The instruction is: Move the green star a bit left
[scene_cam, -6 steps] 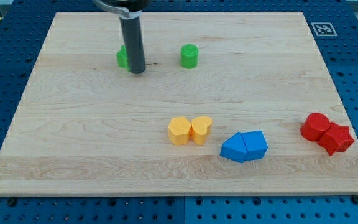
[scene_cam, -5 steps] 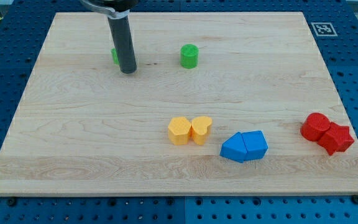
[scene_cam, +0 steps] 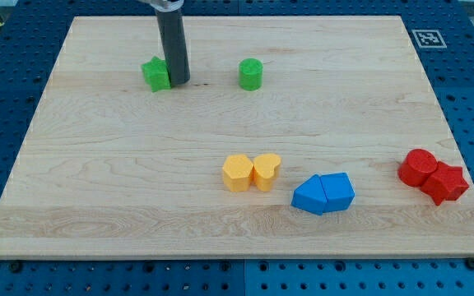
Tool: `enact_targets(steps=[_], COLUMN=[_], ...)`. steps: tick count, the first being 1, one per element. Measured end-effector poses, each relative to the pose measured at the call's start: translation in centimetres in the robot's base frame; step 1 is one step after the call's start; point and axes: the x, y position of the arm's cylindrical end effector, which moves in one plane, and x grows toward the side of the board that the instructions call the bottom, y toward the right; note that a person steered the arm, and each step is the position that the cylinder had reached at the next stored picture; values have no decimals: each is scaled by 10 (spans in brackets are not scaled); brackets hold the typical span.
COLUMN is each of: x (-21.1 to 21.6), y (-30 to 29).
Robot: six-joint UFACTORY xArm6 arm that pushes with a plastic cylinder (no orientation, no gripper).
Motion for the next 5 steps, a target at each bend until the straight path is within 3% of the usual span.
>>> enact_targets(steps=[4,5], x=[0,18], y=[-109,-66])
